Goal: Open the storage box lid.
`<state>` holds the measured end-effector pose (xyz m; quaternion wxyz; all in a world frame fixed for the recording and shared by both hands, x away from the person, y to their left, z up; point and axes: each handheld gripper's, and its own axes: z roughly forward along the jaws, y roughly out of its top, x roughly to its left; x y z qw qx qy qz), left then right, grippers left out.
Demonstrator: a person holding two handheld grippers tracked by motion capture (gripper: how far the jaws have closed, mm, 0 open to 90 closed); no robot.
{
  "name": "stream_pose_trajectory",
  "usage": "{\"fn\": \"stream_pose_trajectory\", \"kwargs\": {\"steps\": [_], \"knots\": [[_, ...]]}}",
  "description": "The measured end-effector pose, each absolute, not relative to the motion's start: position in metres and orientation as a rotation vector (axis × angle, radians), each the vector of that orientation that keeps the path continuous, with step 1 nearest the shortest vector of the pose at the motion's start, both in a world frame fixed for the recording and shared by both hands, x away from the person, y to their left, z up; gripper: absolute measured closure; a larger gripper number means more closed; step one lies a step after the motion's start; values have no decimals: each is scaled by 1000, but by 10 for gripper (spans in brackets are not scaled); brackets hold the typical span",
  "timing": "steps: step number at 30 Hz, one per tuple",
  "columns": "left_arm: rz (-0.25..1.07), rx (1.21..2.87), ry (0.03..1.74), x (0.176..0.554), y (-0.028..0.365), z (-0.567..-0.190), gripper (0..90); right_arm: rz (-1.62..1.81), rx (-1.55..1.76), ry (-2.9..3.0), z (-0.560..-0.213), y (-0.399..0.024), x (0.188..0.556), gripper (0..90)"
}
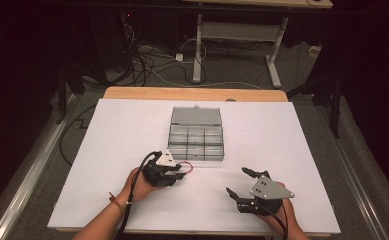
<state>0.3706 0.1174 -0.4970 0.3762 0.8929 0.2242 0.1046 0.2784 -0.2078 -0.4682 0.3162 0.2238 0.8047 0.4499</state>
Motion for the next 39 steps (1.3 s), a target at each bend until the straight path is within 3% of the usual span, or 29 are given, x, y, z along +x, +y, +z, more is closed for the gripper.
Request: {"fn": "stream_pose_trajectory", "kwargs": {"steps": [5,8,39], "knots": [[272,2283,553,368,118,-498,786,1160,576,2139,-473,-205,282,246],[270,2281,553,368,119,-497,834,1146,587,2141,-476,-206,285,249],[357,2199,449,339,135,-475,834,1187,605,2096,-473,-206,298,237]]}}
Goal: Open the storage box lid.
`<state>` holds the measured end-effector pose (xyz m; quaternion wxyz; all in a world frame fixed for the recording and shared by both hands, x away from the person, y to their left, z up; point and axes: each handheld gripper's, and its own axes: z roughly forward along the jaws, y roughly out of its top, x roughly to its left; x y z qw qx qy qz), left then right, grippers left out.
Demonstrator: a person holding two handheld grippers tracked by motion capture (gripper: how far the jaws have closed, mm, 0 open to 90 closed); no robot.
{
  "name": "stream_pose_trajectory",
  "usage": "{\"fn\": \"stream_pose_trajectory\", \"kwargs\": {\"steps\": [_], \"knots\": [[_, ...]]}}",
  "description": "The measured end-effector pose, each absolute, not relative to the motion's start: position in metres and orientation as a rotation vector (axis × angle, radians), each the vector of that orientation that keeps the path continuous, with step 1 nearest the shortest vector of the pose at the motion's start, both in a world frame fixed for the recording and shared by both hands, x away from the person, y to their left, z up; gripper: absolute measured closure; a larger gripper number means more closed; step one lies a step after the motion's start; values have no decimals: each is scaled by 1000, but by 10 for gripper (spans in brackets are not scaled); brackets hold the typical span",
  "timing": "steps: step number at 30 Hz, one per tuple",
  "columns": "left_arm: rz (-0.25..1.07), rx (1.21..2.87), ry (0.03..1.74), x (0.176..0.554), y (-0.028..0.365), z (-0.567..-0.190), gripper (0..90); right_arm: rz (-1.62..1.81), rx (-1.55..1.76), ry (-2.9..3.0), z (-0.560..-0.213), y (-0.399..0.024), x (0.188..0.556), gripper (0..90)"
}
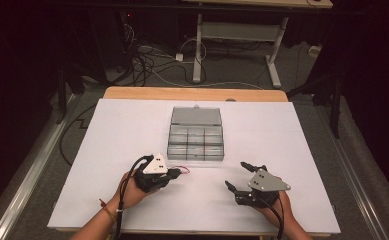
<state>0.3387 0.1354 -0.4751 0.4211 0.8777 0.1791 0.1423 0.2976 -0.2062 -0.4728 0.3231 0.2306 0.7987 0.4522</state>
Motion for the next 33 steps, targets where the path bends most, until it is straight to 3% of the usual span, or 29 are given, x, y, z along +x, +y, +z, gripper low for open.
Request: {"fn": "stream_pose_trajectory", "kwargs": {"steps": [33], "knots": [[407,2166,430,332,145,-467,835,1161,574,2120,-476,-200,301,239]]}}
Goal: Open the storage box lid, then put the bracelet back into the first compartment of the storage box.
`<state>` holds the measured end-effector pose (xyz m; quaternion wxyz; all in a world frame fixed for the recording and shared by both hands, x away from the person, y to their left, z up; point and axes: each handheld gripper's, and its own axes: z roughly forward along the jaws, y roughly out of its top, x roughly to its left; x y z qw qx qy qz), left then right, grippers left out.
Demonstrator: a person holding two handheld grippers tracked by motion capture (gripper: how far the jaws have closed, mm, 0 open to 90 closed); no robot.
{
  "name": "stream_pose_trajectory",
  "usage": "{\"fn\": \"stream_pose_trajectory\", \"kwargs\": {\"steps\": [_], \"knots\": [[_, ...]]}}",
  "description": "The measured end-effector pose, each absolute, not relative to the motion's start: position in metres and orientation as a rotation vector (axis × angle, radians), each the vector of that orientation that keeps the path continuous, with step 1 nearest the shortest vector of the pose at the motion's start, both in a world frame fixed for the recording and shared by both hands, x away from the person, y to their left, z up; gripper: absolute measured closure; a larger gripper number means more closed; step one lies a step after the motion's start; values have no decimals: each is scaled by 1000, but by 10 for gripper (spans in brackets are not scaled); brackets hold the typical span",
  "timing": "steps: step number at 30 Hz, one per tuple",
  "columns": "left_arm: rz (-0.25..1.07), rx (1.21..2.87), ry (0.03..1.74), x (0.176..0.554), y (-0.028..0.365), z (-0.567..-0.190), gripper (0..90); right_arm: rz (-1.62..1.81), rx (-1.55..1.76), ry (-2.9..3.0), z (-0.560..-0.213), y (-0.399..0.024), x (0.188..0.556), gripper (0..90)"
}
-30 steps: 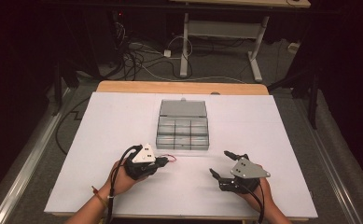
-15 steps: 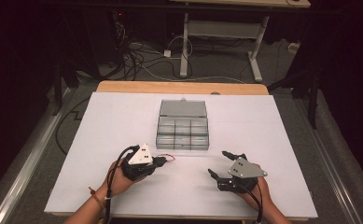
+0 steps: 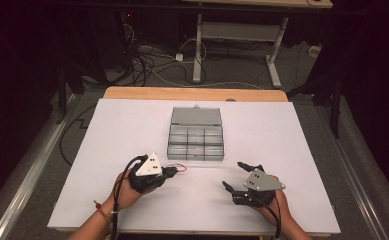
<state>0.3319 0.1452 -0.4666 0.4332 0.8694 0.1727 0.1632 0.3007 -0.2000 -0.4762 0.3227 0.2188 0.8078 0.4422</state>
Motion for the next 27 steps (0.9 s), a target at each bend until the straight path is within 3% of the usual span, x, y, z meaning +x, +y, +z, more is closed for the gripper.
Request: {"fn": "stream_pose_trajectory", "kwargs": {"steps": [27], "knots": [[499,2118,465,350,137,-455,834,1237,555,2029,-470,-215,280,259]]}}
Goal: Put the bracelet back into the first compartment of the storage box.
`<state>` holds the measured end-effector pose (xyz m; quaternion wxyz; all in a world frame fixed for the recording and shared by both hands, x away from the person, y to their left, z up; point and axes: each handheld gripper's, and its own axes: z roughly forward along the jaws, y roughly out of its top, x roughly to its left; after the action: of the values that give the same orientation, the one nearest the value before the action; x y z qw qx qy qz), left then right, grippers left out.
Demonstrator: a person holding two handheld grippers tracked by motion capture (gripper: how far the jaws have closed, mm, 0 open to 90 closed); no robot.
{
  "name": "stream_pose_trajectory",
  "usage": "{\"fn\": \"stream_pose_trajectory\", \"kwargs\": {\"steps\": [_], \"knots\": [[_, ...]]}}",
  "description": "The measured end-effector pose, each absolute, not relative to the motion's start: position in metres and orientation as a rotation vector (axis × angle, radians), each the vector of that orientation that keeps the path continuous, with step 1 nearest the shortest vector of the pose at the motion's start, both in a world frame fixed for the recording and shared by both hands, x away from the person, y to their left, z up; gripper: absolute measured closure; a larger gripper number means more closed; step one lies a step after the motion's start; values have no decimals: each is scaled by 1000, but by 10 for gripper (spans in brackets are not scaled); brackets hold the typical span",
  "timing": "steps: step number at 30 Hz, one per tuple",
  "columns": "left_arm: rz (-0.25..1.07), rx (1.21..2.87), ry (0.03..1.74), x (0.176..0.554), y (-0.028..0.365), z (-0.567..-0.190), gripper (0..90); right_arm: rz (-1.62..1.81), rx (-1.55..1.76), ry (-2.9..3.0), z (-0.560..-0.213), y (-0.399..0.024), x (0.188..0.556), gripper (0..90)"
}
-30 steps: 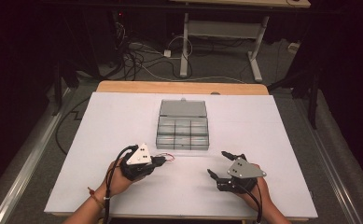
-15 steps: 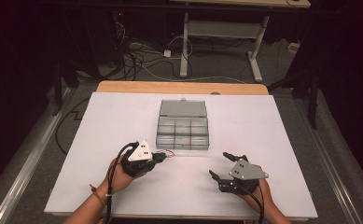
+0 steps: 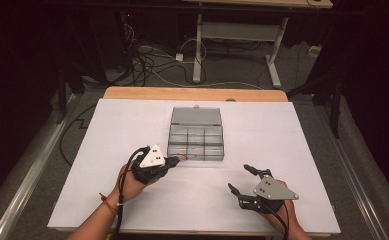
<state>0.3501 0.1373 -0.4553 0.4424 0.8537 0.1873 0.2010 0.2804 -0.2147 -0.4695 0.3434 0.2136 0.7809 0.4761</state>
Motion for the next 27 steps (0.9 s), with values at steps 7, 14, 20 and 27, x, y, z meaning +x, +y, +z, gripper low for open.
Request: {"fn": "stream_pose_trajectory", "kwargs": {"steps": [7,14,20,27], "knots": [[519,2094,473,353,140,-452,835,1224,548,2012,-471,-213,279,259],[544,2088,492,355,140,-450,836,1224,538,1999,-471,-215,277,260],[555,2085,503,356,143,-450,836,1226,542,1983,-471,-217,276,260],[567,2082,515,357,145,-449,836,1232,542,1997,-472,-215,276,260]]}}
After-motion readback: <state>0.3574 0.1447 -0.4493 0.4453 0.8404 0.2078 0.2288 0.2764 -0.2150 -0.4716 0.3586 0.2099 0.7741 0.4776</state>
